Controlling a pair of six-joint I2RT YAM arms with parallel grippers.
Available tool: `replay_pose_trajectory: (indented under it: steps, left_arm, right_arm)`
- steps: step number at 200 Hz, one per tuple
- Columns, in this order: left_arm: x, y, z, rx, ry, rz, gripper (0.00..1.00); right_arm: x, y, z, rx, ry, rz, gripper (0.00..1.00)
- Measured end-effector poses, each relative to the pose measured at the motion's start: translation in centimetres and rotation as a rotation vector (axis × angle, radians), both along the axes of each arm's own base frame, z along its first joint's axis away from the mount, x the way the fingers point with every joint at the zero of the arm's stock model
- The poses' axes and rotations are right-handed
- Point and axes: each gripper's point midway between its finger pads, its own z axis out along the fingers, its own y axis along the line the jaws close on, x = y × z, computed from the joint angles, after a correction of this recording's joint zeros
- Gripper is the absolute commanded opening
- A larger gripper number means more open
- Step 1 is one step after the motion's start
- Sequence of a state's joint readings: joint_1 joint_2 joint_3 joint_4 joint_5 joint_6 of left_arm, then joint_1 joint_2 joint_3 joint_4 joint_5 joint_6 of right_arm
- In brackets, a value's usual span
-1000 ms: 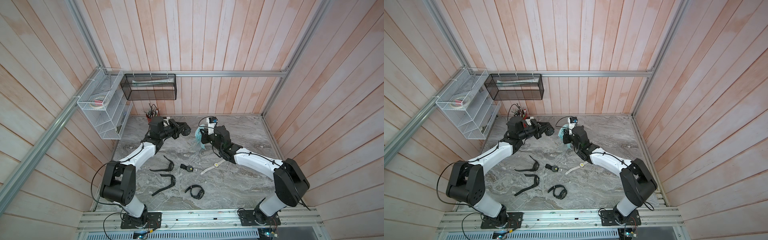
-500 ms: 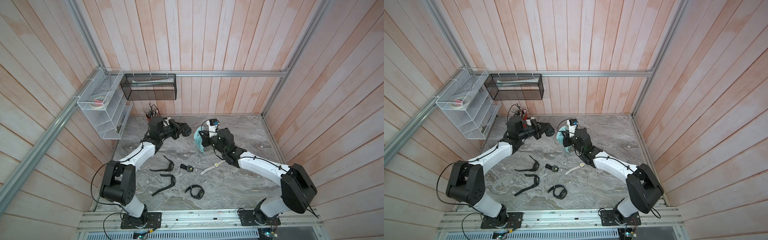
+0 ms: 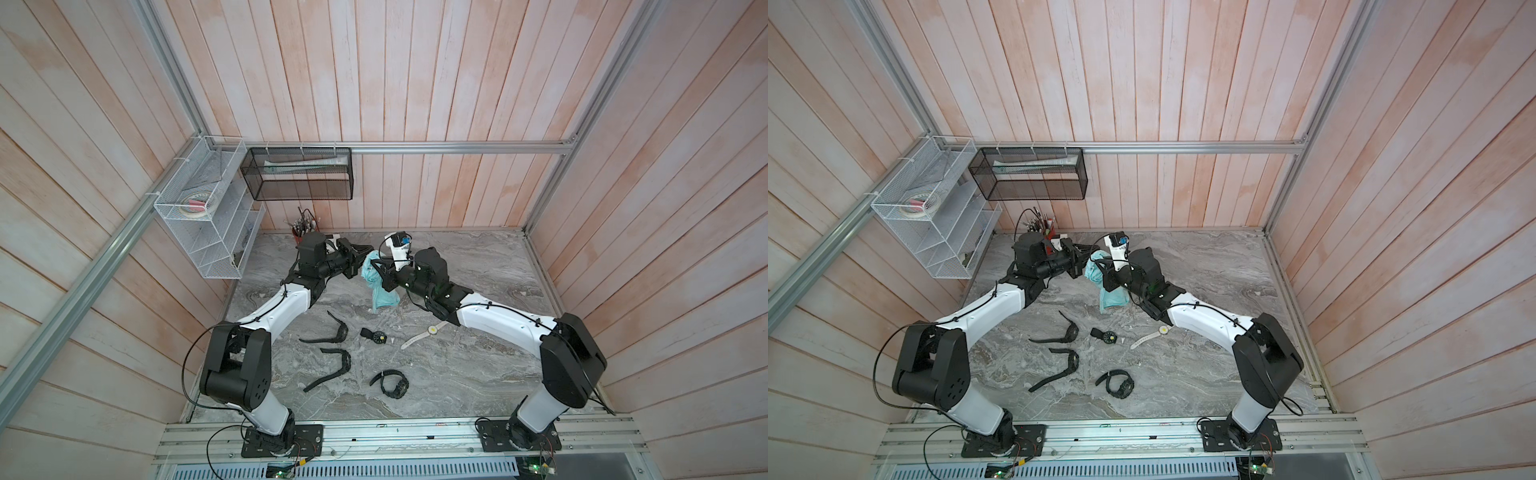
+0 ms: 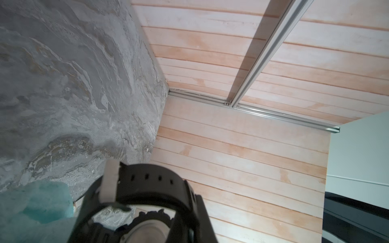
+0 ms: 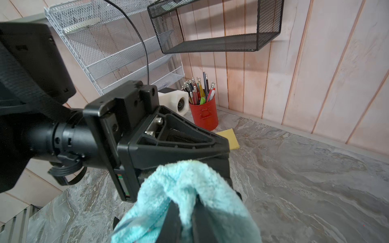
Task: Wipe the watch dial
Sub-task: Wipe the dirt from the watch dial.
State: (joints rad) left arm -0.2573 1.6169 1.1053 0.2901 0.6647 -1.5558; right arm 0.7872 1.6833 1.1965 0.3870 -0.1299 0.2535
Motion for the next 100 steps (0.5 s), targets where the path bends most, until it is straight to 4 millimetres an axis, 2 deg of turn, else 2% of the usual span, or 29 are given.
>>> replay_pose_trajectory:
  steps: [76, 100]
  left_arm:
    - [0.2, 0.3, -0.3, 0.001, 0.019, 0.022, 0.0]
    - [0.1, 0.2, -0.1, -0.011, 0.02, 0.009, 0.0]
  right_arm:
    - [0.3, 0.0, -1.2, -0.008, 0.009, -0.019, 0.0]
    - [0.2, -0.9, -2.9, -0.019, 0.022, -0.037, 0.0]
